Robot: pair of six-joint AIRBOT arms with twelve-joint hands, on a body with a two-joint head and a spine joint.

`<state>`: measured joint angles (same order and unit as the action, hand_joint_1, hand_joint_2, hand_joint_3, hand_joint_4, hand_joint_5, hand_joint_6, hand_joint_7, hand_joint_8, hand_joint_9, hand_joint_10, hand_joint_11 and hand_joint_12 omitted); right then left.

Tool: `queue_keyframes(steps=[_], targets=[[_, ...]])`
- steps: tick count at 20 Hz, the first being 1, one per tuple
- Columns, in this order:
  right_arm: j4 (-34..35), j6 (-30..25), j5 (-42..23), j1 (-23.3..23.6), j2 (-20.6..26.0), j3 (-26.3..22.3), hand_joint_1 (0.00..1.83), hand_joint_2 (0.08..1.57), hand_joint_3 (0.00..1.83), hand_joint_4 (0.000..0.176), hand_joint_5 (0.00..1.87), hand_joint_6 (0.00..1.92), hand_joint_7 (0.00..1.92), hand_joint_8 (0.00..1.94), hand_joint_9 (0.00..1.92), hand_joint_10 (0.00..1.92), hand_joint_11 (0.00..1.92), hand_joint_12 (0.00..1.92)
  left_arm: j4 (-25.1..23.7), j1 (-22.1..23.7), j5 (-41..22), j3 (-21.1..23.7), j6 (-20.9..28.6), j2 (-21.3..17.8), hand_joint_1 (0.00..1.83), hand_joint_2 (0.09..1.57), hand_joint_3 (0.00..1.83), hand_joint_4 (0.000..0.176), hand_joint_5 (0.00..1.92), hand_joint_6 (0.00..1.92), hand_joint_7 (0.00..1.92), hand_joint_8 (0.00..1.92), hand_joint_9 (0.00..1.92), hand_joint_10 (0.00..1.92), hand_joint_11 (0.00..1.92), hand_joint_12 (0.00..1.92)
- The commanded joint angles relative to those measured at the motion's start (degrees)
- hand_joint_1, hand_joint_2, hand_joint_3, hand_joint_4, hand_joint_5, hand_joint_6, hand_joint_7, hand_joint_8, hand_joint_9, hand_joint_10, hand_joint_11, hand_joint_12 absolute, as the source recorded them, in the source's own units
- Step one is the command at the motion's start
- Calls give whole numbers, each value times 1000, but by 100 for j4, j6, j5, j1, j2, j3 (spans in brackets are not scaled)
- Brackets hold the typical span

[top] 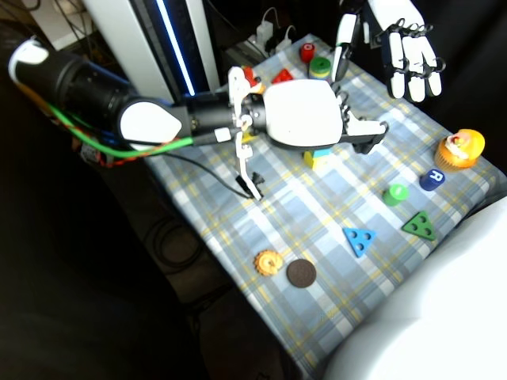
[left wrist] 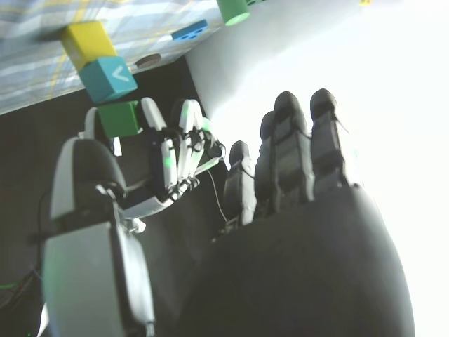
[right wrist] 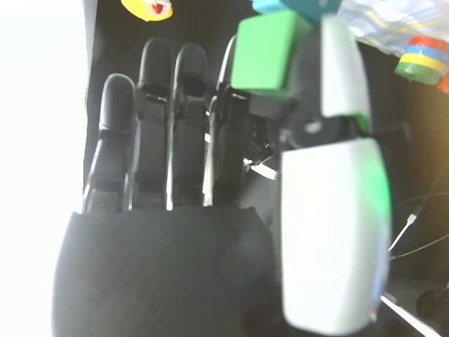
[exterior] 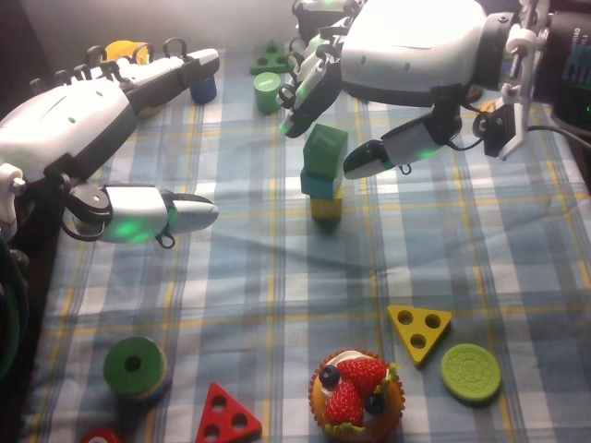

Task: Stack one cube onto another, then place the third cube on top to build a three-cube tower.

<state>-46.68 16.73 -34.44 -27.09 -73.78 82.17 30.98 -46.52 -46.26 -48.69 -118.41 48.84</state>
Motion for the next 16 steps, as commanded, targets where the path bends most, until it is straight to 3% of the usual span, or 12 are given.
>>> queue_keyframes(steps=[1, 7, 9, 10, 11, 12, 13, 14, 15, 16], targets=[[199, -13, -481, 17, -2, 6, 1115, 922, 0, 0, 884, 0, 761, 0, 674, 150, 4, 1423, -146, 91, -650, -32, 25, 18, 909, 938, 0, 176, 165, 4, 170, 3, 242, 8, 1, 138], [196, -32, -485, 17, -2, -9, 1099, 926, 0, 0, 853, 0, 756, 2, 716, 74, 54, 1413, -146, 93, -649, -31, 25, 20, 911, 936, 0, 176, 163, 1, 168, 2, 241, 3, 0, 129], [206, -32, -503, 17, -2, -81, 1081, 918, 0, 0, 725, 0, 635, 0, 613, 23, 9, 1360, -145, 95, -668, -28, 25, 19, 885, 944, 2, 176, 151, 0, 157, 0, 227, 0, 0, 124], [247, -32, -568, 17, -2, -136, 1033, 904, 0, 15, 570, 0, 476, 0, 420, 20, 1, 1016, -143, 95, -686, -20, 26, 14, 886, 943, 1, 176, 157, 3, 161, 2, 223, 0, 0, 125], [298, -32, -634, 18, 59, -195, 999, 896, 2, 64, 456, 0, 310, 0, 217, 29, 0, 540, -138, 93, -727, 3, 26, 7, 886, 940, 0, 176, 155, 2, 169, 4, 231, 3, 5, 131], [404, -30, -720, 18, 180, -254, 979, 869, 0, 93, 306, 0, 139, 4, 66, 15, 0, 191, -138, 88, -816, 39, 27, -16, 889, 926, 0, 176, 142, 0, 179, 7, 238, 5, 9, 137], [527, -28, -848, 18, 332, -298, 972, 842, 13, 125, 163, 0, 52, 0, 59, 2, 0, 379, -165, 76, -928, 93, 27, -58, 870, 915, 0, 176, 130, 0, 173, 3, 219, 0, 21, 247], [715, -22, -1026, -1, 525, -344, 972, 840, 6, 132, 130, 3, 33, 0, 60, 1, 0, 481, -238, 79, -1012, 159, 63, -134, 864, 912, 1, 176, 127, 0, 172, 1, 214, 1, 3, 336], [1017, 57, -1244, -106, 742, -436, 967, 842, 2, 109, 47, 0, 7, 0, 29, 1, 0, 445, -451, 70, -1153, 231, 473, -280, 861, 900, 3, 176, 165, 0, 170, 0, 233, 0, 14, 596], [1614, 418, -1634, -333, 1119, -694, 899, 841, 1, 101, 9, 0, 1, 0, 5, 0, 0, 88, -763, -27, -1387, 245, 1377, -468, 864, 887, 0, 176, 198, 9, 182, 4, 224, 0, 2, 644]])
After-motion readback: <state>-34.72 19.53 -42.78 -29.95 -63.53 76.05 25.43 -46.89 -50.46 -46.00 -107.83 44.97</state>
